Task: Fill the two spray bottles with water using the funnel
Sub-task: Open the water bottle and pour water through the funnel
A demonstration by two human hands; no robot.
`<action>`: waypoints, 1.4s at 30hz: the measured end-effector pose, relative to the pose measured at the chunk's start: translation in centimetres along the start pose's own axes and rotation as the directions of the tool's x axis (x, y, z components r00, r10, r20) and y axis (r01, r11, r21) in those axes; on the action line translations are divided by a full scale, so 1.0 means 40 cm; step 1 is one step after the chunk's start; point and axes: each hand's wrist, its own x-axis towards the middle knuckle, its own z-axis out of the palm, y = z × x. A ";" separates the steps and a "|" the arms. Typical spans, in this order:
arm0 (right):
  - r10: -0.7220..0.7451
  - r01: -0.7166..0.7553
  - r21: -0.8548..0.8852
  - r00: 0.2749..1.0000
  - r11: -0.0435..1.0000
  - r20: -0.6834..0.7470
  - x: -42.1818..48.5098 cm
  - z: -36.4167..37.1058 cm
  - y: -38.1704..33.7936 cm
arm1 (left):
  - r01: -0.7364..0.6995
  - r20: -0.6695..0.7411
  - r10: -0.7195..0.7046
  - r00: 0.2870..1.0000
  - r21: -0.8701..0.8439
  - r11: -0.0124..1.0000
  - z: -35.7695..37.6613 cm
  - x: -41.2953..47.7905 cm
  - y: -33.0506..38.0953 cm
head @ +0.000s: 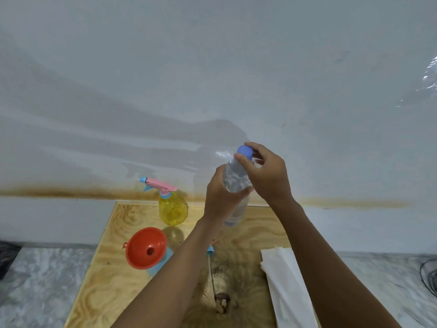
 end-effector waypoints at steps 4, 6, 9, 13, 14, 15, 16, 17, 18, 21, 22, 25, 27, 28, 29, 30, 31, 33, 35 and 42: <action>-0.035 0.035 -0.037 0.999 0.999 -0.017 -0.020 0.005 -0.015 | -0.051 -0.062 0.053 0.997 0.025 0.998 0.003 -0.010 0.007; -0.061 0.059 -0.075 0.998 0.995 -0.024 -0.037 0.008 -0.022 | -0.046 -0.073 0.048 0.996 0.024 0.999 -0.002 -0.023 0.016; -0.103 0.099 -0.111 0.994 0.989 -0.034 -0.070 0.007 -0.024 | -0.017 -0.056 0.017 0.998 -0.004 1.000 -0.016 -0.052 0.023; -0.088 0.082 -0.107 0.995 0.991 -0.045 -0.120 -0.015 -0.032 | -0.048 -0.038 0.049 0.998 0.021 0.999 -0.033 -0.105 0.035; -0.073 0.068 -0.096 0.996 0.993 -0.048 -0.133 -0.022 -0.036 | -0.055 -0.031 0.056 0.998 0.023 0.998 -0.035 -0.120 0.041; -0.059 0.054 -0.086 0.997 0.995 -0.048 -0.145 -0.030 -0.041 | -0.059 -0.023 0.059 0.998 0.021 0.998 -0.037 -0.134 0.046; -0.048 0.045 -0.076 0.998 0.996 -0.046 -0.159 -0.038 -0.044 | -0.058 -0.014 0.059 0.998 0.019 0.998 -0.038 -0.149 0.050; -0.038 0.035 -0.070 0.998 0.997 -0.044 -0.172 -0.045 -0.047 | -0.053 -0.005 0.053 0.999 0.017 0.998 -0.038 -0.163 0.054; -0.029 0.026 -0.065 0.999 0.998 -0.042 -0.185 -0.052 -0.049 | -0.043 0.003 0.043 0.999 0.009 0.999 -0.039 -0.178 0.057; -0.012 0.010 -0.056 0.999 0.998 -0.042 -0.220 -0.066 -0.050 | -0.018 0.020 0.019 1.000 -0.030 0.999 -0.037 -0.219 0.064; -0.011 0.009 -0.058 0.999 0.998 -0.042 -0.231 -0.068 -0.050 | -0.019 0.024 0.020 1.000 -0.035 0.999 -0.036 -0.232 0.065; -0.016 0.013 -0.056 0.999 0.998 -0.045 -0.261 -0.071 -0.045 | -0.012 0.032 0.013 0.999 -0.028 1.000 -0.037 -0.260 0.067; -0.013 0.011 -0.039 0.999 0.999 -0.049 -0.277 -0.072 -0.044 | 0.008 0.030 -0.008 1.000 0.001 1.000 -0.040 -0.271 0.068; -0.009 0.008 -0.024 0.999 1.000 -0.049 -0.285 -0.071 -0.044 | 0.019 0.027 -0.019 0.999 0.015 1.000 -0.043 -0.276 0.066; -0.008 0.007 -0.009 0.999 1.000 -0.048 -0.291 -0.069 -0.044 | 0.029 0.022 -0.029 0.999 0.023 0.999 -0.046 -0.280 0.065; -0.008 0.009 0.003 0.999 1.000 -0.045 -0.296 -0.065 -0.045 | 0.037 0.020 -0.038 0.999 0.024 0.999 -0.051 -0.285 0.066; -0.008 0.009 0.011 0.999 1.000 -0.038 -0.301 -0.061 -0.047 | 0.047 0.021 -0.047 0.999 0.019 0.999 -0.054 -0.289 0.065; -0.013 0.014 0.035 1.000 0.999 -0.027 -0.305 -0.058 -0.051 | 0.055 0.037 -0.055 0.998 0.000 0.998 -0.061 -0.294 0.064; -0.020 0.022 0.062 0.999 0.998 -0.024 -0.302 -0.064 -0.051 | 0.060 0.065 -0.060 0.996 0.003 0.998 -0.064 -0.295 0.059; -0.030 0.036 -0.052 0.993 0.998 0.115 -0.282 -0.112 -0.038 | -0.050 0.072 0.056 0.996 -0.078 0.996 -0.072 -0.288 0.101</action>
